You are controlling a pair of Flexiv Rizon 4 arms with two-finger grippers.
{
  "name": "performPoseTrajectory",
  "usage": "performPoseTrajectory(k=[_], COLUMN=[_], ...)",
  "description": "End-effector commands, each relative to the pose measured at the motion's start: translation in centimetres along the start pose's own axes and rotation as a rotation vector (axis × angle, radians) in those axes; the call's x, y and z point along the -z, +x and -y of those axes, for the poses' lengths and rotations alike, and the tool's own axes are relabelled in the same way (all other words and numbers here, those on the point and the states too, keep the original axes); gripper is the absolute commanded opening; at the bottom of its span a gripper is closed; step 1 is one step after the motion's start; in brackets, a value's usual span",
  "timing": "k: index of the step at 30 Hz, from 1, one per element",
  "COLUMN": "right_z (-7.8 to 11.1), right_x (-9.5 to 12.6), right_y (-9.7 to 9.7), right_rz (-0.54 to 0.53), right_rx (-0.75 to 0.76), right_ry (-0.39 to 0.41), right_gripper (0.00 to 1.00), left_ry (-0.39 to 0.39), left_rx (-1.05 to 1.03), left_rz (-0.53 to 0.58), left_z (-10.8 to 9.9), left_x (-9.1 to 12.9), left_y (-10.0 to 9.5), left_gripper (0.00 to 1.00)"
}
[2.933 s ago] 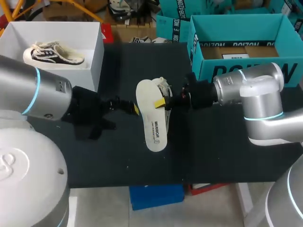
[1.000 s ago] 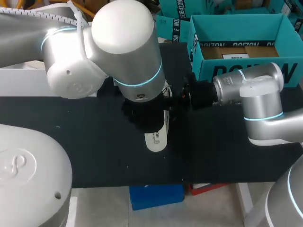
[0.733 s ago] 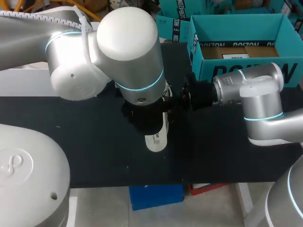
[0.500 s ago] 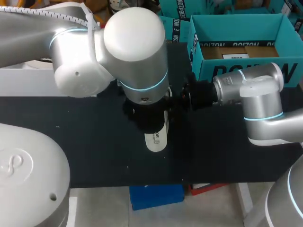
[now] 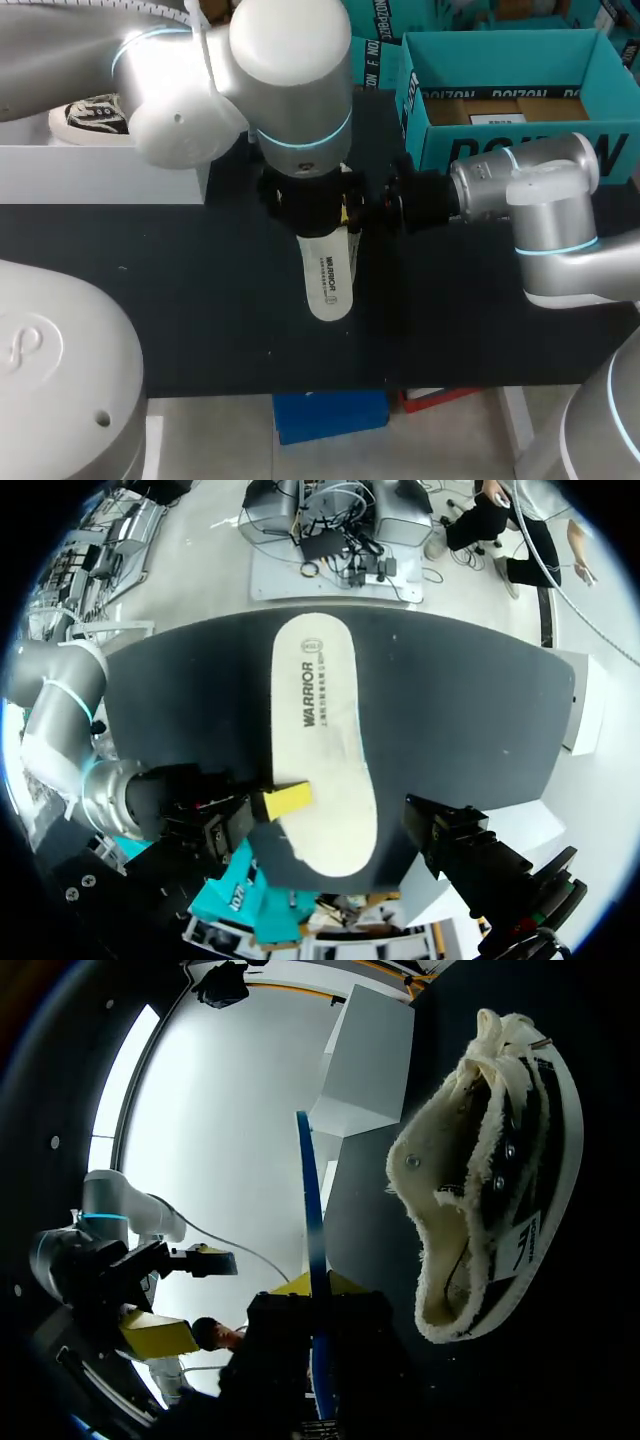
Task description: Take the shoe out of the shoebox, open the shoe tongue, remove and reinsert the insole, then place the shoe into the shoebox
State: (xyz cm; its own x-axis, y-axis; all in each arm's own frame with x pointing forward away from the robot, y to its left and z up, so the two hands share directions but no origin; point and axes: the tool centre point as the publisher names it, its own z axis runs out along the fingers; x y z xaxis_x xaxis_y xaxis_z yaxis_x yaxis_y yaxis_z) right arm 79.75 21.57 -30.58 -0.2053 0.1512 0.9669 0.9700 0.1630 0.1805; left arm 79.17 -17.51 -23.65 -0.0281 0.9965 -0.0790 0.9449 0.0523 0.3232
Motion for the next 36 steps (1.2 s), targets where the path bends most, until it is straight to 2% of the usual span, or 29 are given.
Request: performPoseTrajectory(k=[1, 8, 14, 24, 36], right_z=[0.0, 0.0, 0.0, 0.0, 0.0], right_x=[0.0, 0.0, 0.0, 0.0, 0.0], right_y=[0.0, 0.0, 0.0, 0.0, 0.0], right_rz=[0.002, 0.002, 0.002, 0.002, 0.002], right_rx=[-0.001, -0.001, -0.001, -0.001, -0.001], right_ry=[0.001, 0.001, 0.001, 0.001, 0.001], right_gripper=[0.00, 0.00, 0.00, 0.00, 0.00], left_ry=[0.012, 0.006, 0.003, 0.023, 0.023], left_rx=[-0.005, 0.007, 0.009, 0.031, 0.053], left_rz=[0.005, 0.013, 0.017, 0.032, 0.028], left_z=[-2.5, -6.8, -9.4, -12.0, -13.7], left_x=[-0.7, -1.9, -2.5, -3.5, -4.0], left_y=[0.1, 0.4, 0.2, 0.4, 0.8], left_gripper=[1.00, 1.00, 1.00, 1.00, 1.00])
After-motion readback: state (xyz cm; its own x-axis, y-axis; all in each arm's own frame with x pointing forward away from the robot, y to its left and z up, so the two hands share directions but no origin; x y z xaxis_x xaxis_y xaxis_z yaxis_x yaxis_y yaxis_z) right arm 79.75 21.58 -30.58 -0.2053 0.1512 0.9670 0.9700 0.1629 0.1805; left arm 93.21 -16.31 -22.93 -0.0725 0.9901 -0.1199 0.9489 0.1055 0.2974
